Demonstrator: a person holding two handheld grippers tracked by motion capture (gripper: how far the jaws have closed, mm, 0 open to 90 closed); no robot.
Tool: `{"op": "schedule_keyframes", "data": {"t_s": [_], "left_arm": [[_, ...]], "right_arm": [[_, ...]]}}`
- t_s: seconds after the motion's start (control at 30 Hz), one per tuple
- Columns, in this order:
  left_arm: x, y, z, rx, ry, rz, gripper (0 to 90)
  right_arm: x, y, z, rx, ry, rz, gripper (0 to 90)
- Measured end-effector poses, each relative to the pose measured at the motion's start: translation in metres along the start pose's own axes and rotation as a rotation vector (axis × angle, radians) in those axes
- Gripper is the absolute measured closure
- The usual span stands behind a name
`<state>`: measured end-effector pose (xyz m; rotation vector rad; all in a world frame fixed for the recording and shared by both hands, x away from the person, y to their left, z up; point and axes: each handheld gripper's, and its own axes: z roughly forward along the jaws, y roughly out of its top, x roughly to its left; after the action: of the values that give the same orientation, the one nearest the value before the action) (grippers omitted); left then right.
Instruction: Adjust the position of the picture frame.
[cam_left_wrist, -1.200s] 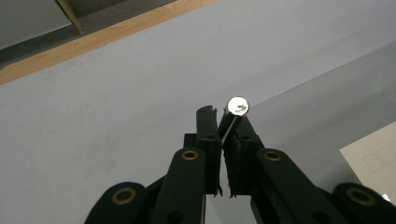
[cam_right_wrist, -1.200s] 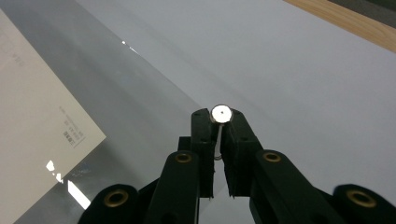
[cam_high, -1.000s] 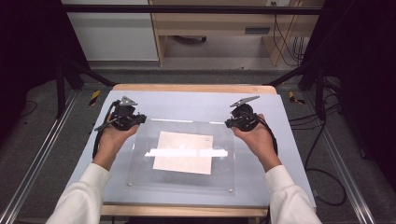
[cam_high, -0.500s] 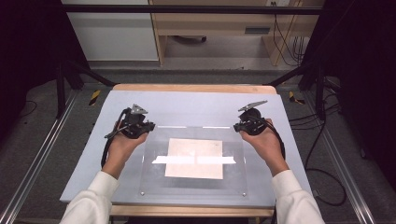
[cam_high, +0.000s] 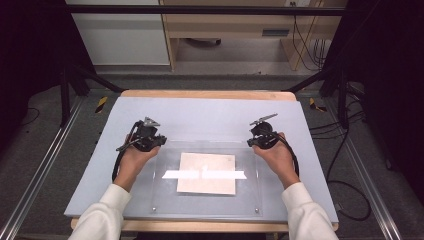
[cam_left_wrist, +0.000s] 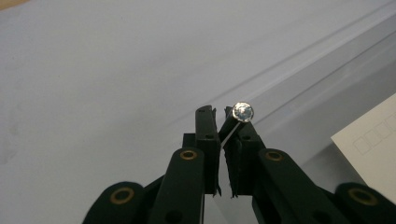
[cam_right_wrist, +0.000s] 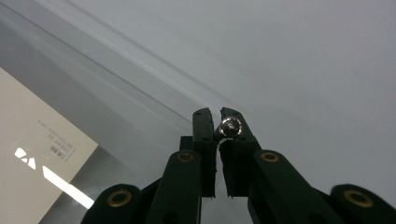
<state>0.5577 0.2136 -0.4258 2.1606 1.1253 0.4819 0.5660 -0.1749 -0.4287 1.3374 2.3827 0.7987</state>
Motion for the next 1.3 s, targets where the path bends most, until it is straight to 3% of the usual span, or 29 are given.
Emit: {"op": "schedule_keyframes", "data": {"t_s": [0.33, 0.53, 1.3], "left_arm": [[0.005, -0.007, 0.018, -0.004, -0.029, -0.026, 84.0], [0.003, -0.006, 0.025, 0.005, -0.016, -0.012, 84.3], [0.002, -0.017, 0.027, -0.048, 0.029, -0.044, 84.4]], "right_arm": [[0.001, -0.005, 0.008, 0.000, -0.020, 0.003, 85.4], [-0.003, -0.010, 0.010, -0.004, -0.024, 0.006, 85.3], [-0.001, -0.011, 0.020, -0.059, -0.032, 0.011, 85.4]]}}
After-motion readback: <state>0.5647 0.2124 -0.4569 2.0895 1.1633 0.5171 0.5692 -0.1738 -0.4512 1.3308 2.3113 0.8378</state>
